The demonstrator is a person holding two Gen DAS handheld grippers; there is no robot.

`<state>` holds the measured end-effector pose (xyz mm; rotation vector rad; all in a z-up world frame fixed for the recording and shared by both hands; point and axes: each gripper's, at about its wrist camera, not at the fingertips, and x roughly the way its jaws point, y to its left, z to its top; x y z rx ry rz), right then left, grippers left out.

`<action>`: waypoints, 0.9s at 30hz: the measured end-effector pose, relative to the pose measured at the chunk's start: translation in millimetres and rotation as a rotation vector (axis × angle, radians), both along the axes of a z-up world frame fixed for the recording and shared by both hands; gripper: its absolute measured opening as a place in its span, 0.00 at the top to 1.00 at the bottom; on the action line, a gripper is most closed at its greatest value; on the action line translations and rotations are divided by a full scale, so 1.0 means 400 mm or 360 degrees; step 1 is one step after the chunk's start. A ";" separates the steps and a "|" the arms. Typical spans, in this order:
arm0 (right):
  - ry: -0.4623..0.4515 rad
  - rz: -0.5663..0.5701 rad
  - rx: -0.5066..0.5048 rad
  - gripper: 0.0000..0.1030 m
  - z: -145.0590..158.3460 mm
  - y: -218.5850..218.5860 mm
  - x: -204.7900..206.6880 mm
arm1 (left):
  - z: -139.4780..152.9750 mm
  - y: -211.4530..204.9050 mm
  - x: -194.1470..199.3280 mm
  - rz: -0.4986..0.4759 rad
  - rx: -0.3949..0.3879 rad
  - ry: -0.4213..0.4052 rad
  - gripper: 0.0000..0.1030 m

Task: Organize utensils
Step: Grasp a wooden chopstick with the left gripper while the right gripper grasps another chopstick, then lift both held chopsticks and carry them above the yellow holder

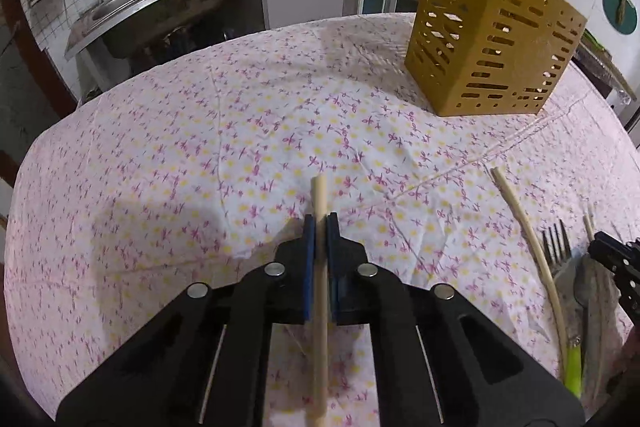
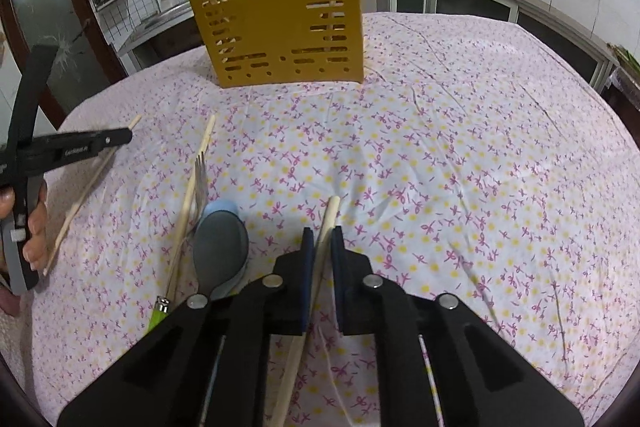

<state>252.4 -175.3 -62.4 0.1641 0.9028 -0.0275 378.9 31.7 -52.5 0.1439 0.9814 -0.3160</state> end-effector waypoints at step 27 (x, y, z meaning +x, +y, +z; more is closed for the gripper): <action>0.0023 0.0108 0.0011 0.96 0.012 -0.005 -0.009 | 0.092 -0.044 -0.318 0.0074 -0.0333 -0.0161 0.96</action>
